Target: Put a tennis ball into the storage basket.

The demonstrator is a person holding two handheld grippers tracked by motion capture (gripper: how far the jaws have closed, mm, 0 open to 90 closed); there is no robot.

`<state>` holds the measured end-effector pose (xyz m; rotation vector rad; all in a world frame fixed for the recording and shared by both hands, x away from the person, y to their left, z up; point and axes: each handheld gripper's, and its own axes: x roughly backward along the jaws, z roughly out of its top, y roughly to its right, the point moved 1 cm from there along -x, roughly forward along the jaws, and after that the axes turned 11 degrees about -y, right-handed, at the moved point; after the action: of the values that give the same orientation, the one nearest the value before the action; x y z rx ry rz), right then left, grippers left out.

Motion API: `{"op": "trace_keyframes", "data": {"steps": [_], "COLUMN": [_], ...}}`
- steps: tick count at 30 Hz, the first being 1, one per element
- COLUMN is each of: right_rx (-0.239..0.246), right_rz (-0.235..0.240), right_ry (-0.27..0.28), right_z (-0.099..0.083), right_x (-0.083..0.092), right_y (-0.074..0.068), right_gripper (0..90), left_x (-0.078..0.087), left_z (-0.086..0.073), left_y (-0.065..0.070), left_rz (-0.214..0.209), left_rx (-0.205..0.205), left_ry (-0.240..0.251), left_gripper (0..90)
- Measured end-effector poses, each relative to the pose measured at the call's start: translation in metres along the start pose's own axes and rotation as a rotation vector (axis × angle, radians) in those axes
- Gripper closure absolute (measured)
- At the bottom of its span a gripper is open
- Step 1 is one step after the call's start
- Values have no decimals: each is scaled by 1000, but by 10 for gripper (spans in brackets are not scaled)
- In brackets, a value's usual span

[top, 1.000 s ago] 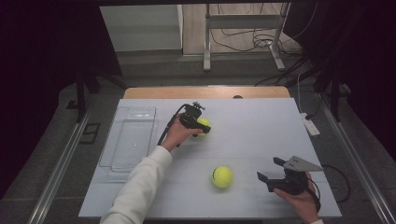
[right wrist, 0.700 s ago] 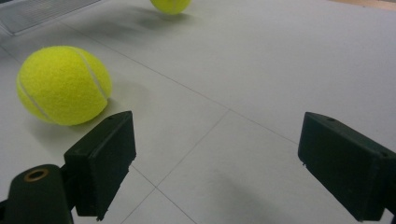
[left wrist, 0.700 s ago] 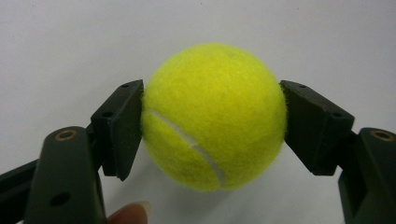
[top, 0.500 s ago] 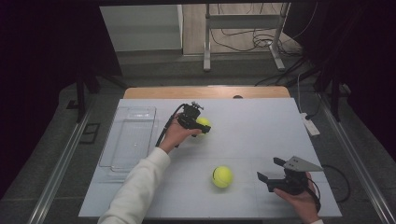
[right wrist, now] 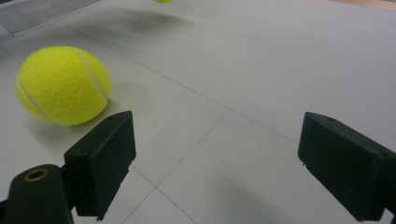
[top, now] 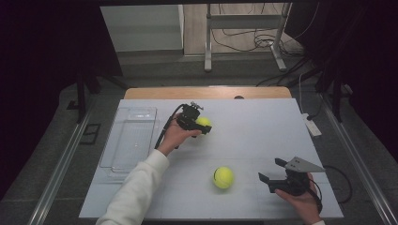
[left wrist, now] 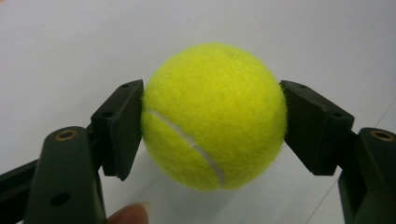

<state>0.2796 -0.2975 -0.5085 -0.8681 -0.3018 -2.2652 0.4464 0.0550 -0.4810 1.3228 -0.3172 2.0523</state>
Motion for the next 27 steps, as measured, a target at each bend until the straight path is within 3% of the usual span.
{"op": "trace_keyframes", "data": {"steps": [27], "right_rx": [-8], "right_rz": [-2], "right_ry": [2], "right_z": [0], "right_x": [0], "right_y": [0], "right_gripper": [116], "left_x": [30], "left_z": [-11], "left_y": [6], "left_rz": [-3], "left_rx": [-12], "left_ry": [82], "left_gripper": [274]}}
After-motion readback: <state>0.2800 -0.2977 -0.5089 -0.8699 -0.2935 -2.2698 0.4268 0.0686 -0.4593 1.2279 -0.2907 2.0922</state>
